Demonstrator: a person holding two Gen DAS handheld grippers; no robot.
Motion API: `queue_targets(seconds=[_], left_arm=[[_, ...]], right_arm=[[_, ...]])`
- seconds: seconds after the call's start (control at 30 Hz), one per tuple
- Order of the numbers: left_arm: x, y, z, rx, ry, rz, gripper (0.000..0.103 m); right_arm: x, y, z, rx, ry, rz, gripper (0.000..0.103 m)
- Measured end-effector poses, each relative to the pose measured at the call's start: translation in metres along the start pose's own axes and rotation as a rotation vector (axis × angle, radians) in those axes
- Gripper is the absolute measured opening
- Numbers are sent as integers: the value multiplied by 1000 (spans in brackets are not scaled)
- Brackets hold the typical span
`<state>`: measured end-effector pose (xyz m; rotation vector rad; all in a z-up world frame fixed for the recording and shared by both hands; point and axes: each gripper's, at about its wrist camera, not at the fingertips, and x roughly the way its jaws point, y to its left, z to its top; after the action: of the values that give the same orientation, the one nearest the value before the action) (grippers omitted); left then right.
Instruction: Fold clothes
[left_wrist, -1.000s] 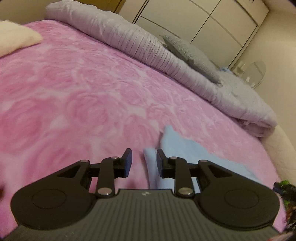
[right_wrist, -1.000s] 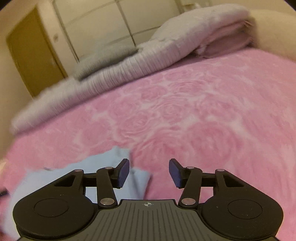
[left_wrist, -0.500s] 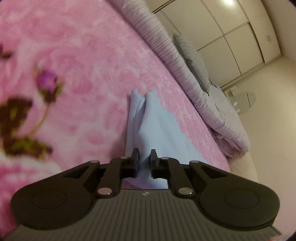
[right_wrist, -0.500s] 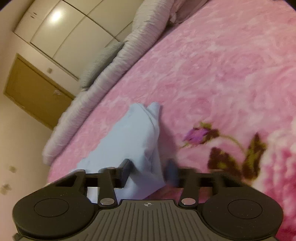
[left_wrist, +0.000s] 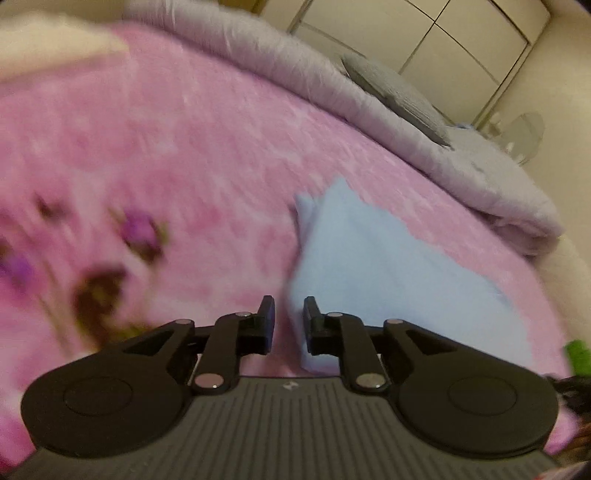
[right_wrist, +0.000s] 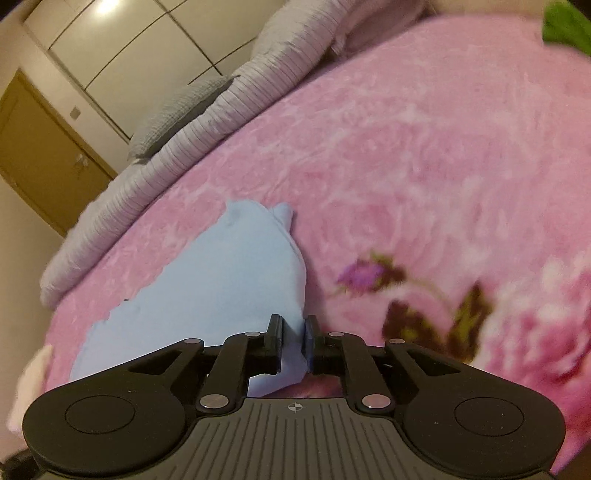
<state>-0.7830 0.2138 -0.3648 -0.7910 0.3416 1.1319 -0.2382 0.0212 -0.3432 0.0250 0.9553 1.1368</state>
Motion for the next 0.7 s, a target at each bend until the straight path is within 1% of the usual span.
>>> queue_targets(seconds=[0.03, 0.07, 0.1, 0.13, 0.17, 0.2, 0.23, 0.27, 0.33, 0.37, 0.4, 0.43, 0.47, 0.57, 0.63, 0.67, 0.7], left_arm=[[-7, -7, 4, 35, -27, 37, 10], [-16, -15, 7, 64, -62, 48, 10], [-21, -22, 11, 76, -83, 32, 10], [-24, -31, 12, 85, -84, -2, 10], [-21, -42, 13, 98, -57, -41, 10], [-15, -54, 12, 123, -29, -70, 11], [-9, -65, 9, 156, -15, -85, 11], [-3, -76, 2, 200, 7, -81, 13], [10, -97, -11, 289, 50, -71, 15], [17, -98, -17, 296, 70, -44, 16], [25, -94, -23, 288, 92, 2, 18], [29, -88, -27, 272, 100, 40, 17], [23, -79, -32, 258, 92, 53, 13], [7, -66, -32, 217, 96, 86, 12], [-4, -67, -28, 207, 94, 113, 12], [-10, -68, -26, 203, 94, 127, 13], [-11, -71, -24, 200, 99, 145, 17]], right_arm=[[-7, 7, 4, -43, -30, -38, 10], [-14, 16, 7, -93, -66, -77, 10], [-18, 26, 7, -145, -103, -95, 10], [-20, 36, 5, -185, -125, -81, 10], [-22, 46, 4, -226, -147, -67, 10], [-21, 55, 1, -260, -150, -40, 10], [-14, 63, -5, -283, -121, 0, 10], [-6, 69, -13, -306, -88, 20, 10], [9, 77, -29, -357, -30, 32, 10], [16, 81, -38, -382, -2, 37, 10], [21, 81, -43, -400, 17, 34, 10], [24, 77, -45, -408, 22, 20, 9], [27, 72, -46, -416, 27, 5, 9], [24, 56, -33, -383, 13, -77, 9], [17, 52, -24, -361, 1, -133, 10], [12, 51, -20, -350, -3, -151, 10], [5, 51, -19, -337, -8, -152, 10]])
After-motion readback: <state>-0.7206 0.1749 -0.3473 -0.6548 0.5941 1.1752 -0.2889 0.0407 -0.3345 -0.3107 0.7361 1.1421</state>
